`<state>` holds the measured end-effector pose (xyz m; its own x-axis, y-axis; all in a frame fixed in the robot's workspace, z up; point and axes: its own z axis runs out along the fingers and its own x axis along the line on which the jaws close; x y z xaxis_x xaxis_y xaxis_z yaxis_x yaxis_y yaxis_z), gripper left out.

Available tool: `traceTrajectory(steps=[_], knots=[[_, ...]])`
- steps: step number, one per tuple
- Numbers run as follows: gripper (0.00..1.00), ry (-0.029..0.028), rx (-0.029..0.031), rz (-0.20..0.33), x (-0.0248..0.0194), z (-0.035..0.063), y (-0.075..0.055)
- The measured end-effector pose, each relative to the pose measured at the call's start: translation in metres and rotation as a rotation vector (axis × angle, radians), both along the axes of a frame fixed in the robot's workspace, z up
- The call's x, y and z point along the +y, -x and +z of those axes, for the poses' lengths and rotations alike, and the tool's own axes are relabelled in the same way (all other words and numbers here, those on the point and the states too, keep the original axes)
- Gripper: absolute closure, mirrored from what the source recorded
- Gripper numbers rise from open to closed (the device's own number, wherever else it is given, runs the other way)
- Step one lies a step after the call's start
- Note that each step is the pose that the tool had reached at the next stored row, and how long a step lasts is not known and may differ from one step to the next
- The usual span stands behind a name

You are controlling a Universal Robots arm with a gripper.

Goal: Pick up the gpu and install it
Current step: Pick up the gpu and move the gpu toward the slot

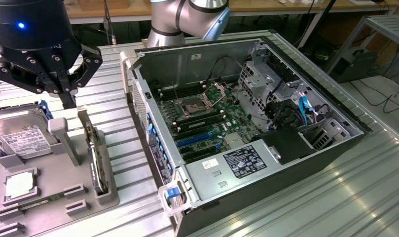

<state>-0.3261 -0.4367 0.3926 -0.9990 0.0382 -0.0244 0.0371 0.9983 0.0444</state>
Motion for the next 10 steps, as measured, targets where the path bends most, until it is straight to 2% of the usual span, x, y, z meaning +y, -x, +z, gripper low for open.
traceTrajectory(steps=[10], knots=[[0.89, 0.0, 0.0, 0.0, 0.0, 0.0, 0.0]])
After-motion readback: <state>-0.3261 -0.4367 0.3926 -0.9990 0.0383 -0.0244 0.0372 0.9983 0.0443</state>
